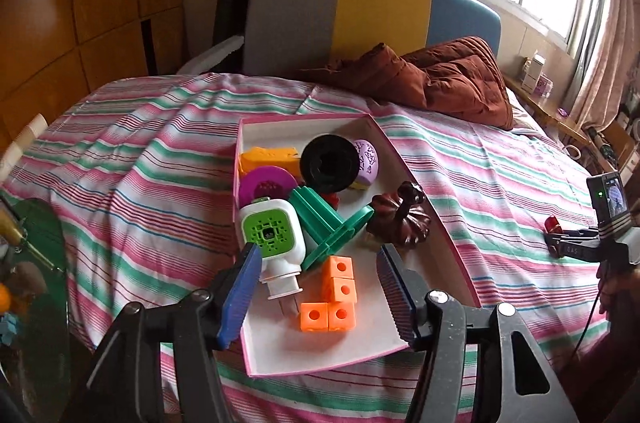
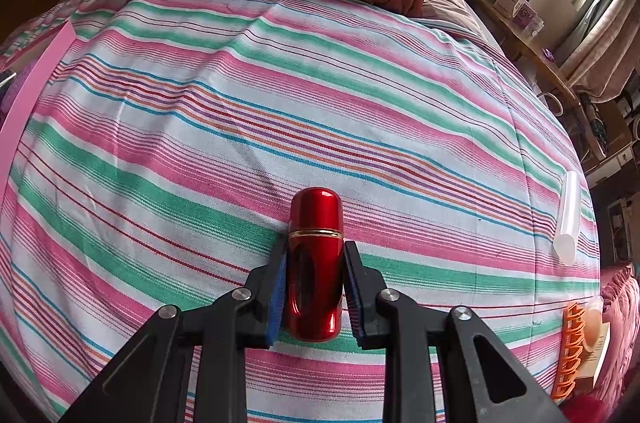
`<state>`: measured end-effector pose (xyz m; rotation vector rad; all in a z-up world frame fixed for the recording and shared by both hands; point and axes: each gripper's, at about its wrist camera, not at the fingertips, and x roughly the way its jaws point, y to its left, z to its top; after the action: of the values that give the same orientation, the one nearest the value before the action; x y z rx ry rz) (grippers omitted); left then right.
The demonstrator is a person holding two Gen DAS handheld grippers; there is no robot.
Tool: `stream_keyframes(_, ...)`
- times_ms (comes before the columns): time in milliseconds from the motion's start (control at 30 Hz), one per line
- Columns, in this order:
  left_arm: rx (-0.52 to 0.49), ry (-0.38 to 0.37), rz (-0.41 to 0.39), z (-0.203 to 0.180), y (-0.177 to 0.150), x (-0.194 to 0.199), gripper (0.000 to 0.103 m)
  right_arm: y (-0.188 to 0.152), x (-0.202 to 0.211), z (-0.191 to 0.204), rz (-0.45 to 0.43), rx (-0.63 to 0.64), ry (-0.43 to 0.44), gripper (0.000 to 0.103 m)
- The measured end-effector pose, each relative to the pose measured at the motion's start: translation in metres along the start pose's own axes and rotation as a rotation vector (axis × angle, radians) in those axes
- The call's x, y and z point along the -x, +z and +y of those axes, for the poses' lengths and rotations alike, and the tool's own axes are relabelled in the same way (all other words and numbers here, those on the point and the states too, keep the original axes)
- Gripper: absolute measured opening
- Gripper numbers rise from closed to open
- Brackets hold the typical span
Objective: Organize rigid objects
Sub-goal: 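Carry the red tube into the tray and open the right tool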
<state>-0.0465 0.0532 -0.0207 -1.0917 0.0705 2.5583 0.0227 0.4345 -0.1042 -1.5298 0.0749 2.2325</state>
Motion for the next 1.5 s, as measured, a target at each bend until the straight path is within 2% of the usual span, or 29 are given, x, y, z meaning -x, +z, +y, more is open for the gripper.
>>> stream_keyframes(167, 0.018, 0.021, 0.005, 0.006, -0.001, 0.003, 0.062, 0.001, 0.010, 0.008, 0.001, -0.008, 0.129, 0.025)
stream_keyframes(333, 0.032, 0.047, 0.018, 0.009, -0.006, 0.003, 0.063, 0.004, 0.037, 0.039, -0.050, 0.000, 0.243, 0.025)
stream_keyframes(600, 0.052, 0.067, 0.026, 0.017, -0.010, 0.002, 0.067, 0.013, 0.107, 0.124, -0.200, 0.129, 0.459, 0.025)
stream_keyframes(767, 0.066, 0.085, 0.027, 0.025, -0.012, 0.003, 0.073, 0.012, 0.129, 0.177, -0.234, 0.218, 0.554, 0.025)
stream_keyframes(967, 0.093, 0.109, 0.036, 0.038, -0.015, 0.003, 0.083, 0.012, 0.118, 0.227, -0.197, 0.269, 0.589, 0.025)
stream_keyframes(1033, 0.102, 0.113, 0.036, 0.042, -0.017, 0.003, 0.084, 0.011, 0.111, 0.236, -0.177, 0.280, 0.585, 0.025)
stream_keyframes(1100, 0.109, 0.123, 0.038, 0.044, -0.018, 0.003, 0.090, 0.011, 0.103, 0.245, -0.165, 0.285, 0.565, 0.026)
stream_keyframes(1233, 0.121, 0.145, 0.040, 0.046, -0.020, 0.004, 0.096, 0.014, 0.082, 0.255, -0.132, 0.261, 0.542, 0.026)
stream_keyframes(1300, 0.120, 0.161, 0.041, 0.046, -0.020, 0.004, 0.103, 0.013, 0.077, 0.258, -0.121, 0.260, 0.540, 0.027)
stream_keyframes(1400, 0.123, 0.169, 0.036, 0.045, -0.019, 0.005, 0.103, 0.010, 0.075, 0.261, -0.121, 0.279, 0.522, 0.027)
stream_keyframes(1500, 0.132, 0.177, 0.036, 0.045, -0.019, 0.007, 0.103, 0.006, 0.078, 0.264, -0.124, 0.325, 0.542, 0.027)
